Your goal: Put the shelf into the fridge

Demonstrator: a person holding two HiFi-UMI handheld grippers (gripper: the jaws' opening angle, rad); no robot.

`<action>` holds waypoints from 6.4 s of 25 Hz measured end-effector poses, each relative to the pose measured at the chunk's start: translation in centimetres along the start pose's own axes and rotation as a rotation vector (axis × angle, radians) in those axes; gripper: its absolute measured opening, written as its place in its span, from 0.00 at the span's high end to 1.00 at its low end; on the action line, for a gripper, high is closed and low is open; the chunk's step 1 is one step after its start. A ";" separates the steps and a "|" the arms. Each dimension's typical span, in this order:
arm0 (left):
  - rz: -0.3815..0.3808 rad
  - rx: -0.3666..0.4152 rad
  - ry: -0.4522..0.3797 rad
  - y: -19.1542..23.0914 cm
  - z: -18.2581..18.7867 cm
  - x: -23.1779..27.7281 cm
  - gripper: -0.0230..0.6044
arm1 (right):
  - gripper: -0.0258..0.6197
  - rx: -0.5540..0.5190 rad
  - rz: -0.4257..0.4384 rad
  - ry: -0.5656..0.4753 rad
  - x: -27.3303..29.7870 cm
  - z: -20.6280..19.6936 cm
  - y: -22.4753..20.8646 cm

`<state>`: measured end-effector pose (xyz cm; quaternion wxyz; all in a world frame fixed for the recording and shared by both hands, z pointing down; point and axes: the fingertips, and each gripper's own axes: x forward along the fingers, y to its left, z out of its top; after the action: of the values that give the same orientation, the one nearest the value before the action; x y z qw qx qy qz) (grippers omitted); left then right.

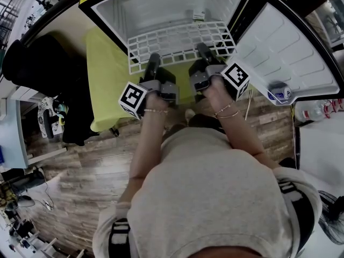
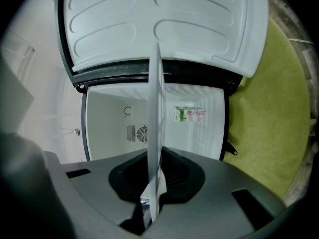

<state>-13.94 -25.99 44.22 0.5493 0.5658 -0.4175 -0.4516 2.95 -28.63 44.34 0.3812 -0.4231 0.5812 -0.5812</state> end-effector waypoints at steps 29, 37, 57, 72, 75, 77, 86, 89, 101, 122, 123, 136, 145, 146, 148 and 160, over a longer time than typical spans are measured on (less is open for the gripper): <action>0.043 0.015 -0.046 1.7 1.3 3.2 0.91 | 0.92 0.004 -0.018 0.046 4.1 0.9 -1.3; 0.052 0.014 -0.057 2.0 1.7 4.1 0.91 | 0.92 -0.004 -0.029 0.062 5.2 1.1 -1.4; 0.035 0.026 -0.076 2.2 3.2 7.3 0.91 | 0.92 -0.011 -0.023 0.083 8.8 1.6 -1.4; 0.025 0.024 -0.078 2.3 3.9 8.9 0.91 | 0.92 0.001 -0.006 0.073 10.4 2.1 -1.5; 0.032 0.060 -0.091 2.3 3.9 8.7 0.90 | 0.92 0.006 0.000 0.079 10.3 2.0 -1.4; 0.043 0.069 -0.093 2.3 3.8 8.5 0.89 | 0.92 0.006 0.005 0.081 9.9 1.9 -1.4; 0.035 0.041 -0.079 1.8 2.4 7.3 0.81 | 0.84 -0.011 0.026 0.067 8.2 1.6 -1.0; 0.040 0.029 -0.087 1.9 2.3 6.7 0.81 | 0.84 -0.010 0.024 0.066 7.5 1.5 -0.9; 0.056 0.044 -0.095 1.8 2.1 5.4 0.88 | 0.86 -0.021 0.013 0.066 5.9 1.1 -0.8; 0.063 0.049 -0.059 2.1 1.9 5.8 0.91 | 0.91 -0.070 -0.017 0.033 6.3 1.4 -1.4; 0.063 0.047 -0.060 2.1 1.9 6.0 0.91 | 0.91 -0.067 -0.016 0.034 6.4 1.4 -1.5; 0.047 0.063 -0.058 2.2 2.7 7.7 0.92 | 0.91 -0.046 -0.011 0.039 8.3 1.7 -1.5; 0.038 0.068 -0.064 1.6 3.4 9.4 0.91 | 0.91 -0.036 -0.011 0.049 10.1 2.0 -0.7; 0.037 0.068 -0.062 1.9 3.4 9.3 0.91 | 0.91 -0.034 -0.011 0.049 10.0 2.0 -1.0; 0.036 0.068 -0.061 2.2 3.4 9.3 0.91 | 0.91 -0.035 -0.011 0.048 10.0 1.9 -1.3; 0.041 0.075 -0.065 2.2 4.2 10.9 0.91 | 0.91 -0.031 -0.015 0.050 11.7 2.3 -1.2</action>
<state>-15.29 -37.68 45.87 0.5229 0.5625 -0.4633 -0.4421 1.02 -40.38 46.05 0.3556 -0.4184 0.5964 -0.5855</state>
